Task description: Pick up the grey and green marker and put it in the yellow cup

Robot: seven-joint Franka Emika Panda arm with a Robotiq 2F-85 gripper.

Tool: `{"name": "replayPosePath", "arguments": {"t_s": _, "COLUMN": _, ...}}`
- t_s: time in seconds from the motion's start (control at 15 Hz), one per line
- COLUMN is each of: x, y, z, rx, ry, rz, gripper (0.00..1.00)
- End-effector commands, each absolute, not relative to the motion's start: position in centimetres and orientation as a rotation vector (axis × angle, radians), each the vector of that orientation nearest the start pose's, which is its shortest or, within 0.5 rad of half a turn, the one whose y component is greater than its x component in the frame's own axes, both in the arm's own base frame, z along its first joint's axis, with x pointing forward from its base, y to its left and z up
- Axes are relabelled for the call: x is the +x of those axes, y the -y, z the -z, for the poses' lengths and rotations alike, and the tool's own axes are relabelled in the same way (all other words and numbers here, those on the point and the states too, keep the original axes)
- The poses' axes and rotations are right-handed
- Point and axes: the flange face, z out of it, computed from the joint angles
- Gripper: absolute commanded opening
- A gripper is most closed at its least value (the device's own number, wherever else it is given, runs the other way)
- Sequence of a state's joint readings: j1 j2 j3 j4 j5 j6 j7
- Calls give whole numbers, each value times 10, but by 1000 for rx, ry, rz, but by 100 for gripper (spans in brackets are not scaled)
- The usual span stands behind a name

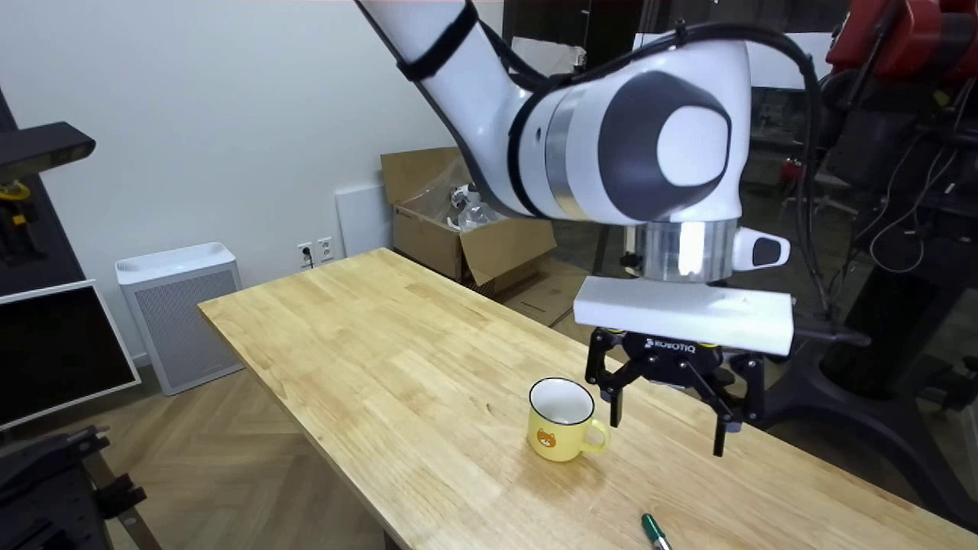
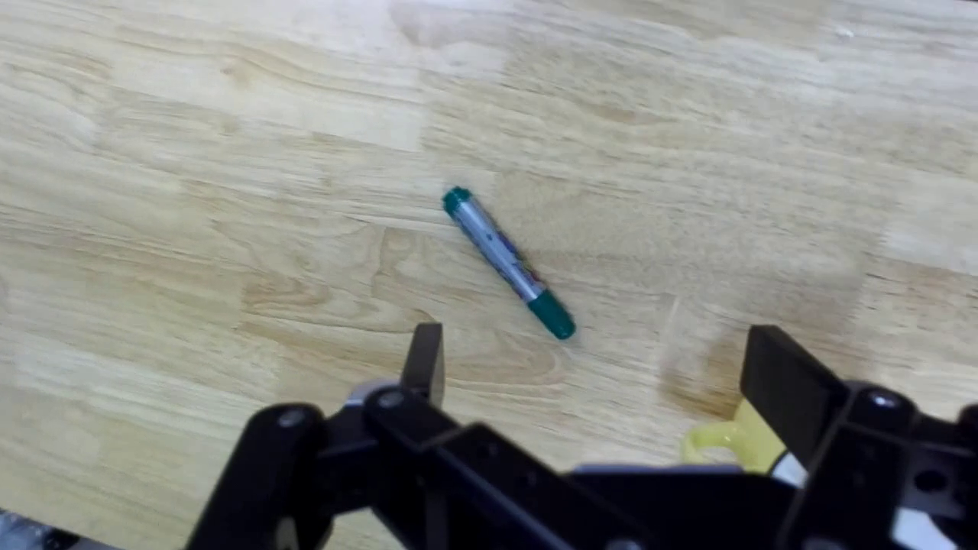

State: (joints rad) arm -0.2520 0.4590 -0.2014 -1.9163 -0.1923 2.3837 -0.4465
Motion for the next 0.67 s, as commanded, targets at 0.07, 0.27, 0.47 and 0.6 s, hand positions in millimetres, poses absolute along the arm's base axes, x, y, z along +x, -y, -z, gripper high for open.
{"name": "replayPosePath", "arguments": {"t_s": 0.07, "x": 568, "y": 272, "z": -250, "rx": -3317, "ry": 266, "rz": -159, "gripper": 100}}
{"name": "replayPosePath", "arguments": {"t_s": 0.27, "x": 568, "y": 273, "z": -252, "rx": -3355, "ry": 357, "rz": -178, "gripper": 100}}
{"name": "replayPosePath", "arguments": {"t_s": 0.47, "x": 561, "y": 282, "z": -242, "rx": -3371, "ry": 692, "rz": -239, "gripper": 100}}
{"name": "replayPosePath", "arguments": {"t_s": 0.6, "x": 554, "y": 289, "z": -233, "rx": -3358, "ry": 893, "rz": -215, "gripper": 100}}
